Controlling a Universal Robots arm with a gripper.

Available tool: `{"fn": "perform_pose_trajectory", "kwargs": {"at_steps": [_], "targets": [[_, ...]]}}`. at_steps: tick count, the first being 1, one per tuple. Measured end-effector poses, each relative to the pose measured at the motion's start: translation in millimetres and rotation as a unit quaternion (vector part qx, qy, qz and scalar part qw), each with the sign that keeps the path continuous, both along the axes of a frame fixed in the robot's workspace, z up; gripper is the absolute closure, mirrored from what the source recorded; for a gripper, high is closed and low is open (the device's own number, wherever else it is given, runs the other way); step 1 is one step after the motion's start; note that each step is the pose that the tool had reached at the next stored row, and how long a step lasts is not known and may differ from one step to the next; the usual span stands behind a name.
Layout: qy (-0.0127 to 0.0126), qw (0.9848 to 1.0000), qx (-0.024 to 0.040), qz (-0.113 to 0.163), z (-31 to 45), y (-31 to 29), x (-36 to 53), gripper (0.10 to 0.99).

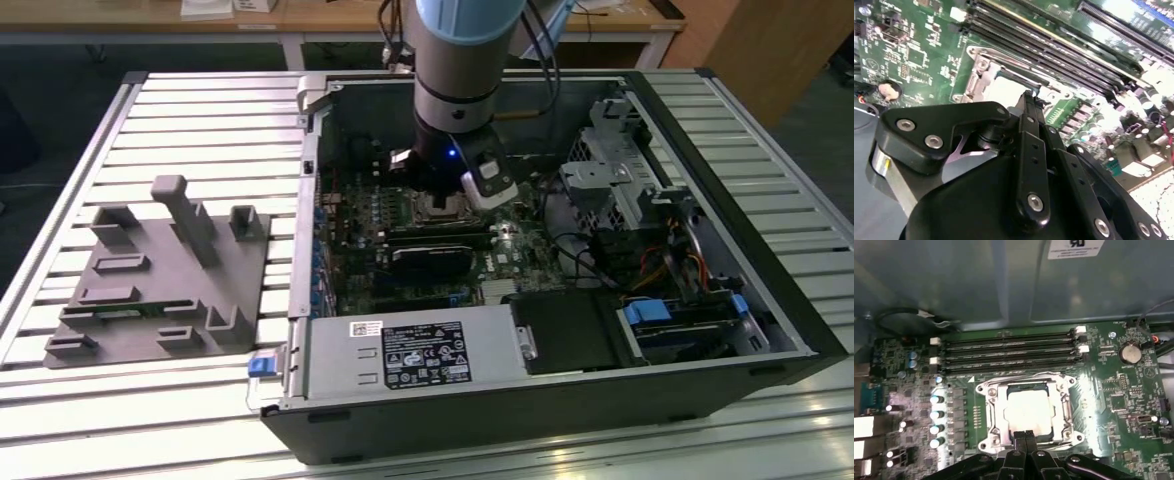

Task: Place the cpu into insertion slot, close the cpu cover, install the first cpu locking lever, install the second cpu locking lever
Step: 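Install the second cpu locking lever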

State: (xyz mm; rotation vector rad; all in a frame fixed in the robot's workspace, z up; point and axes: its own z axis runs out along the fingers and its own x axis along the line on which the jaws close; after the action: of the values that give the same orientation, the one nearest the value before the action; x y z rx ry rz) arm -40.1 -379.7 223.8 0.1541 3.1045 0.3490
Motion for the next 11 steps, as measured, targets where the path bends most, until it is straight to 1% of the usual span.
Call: {"fn": "perform_pose_trajectory", "kwargs": {"at_steps": [2, 7, 9, 11], "targets": [[0.0, 1.0, -0.0035, 0.0, -0.3, 2.7, 2.9, 0.98], [0.0, 0.9999, -0.0121, 0.0, -1.2, 12.5, 7.2, 0.98], [0.0, 0.9999, -0.0133, 0.0, -1.7, 15.3, 8.6, 0.98], [0.0, 0.9999, -0.0134, 0.0, -1.8, 16.2, 9.1, 0.98]]}}
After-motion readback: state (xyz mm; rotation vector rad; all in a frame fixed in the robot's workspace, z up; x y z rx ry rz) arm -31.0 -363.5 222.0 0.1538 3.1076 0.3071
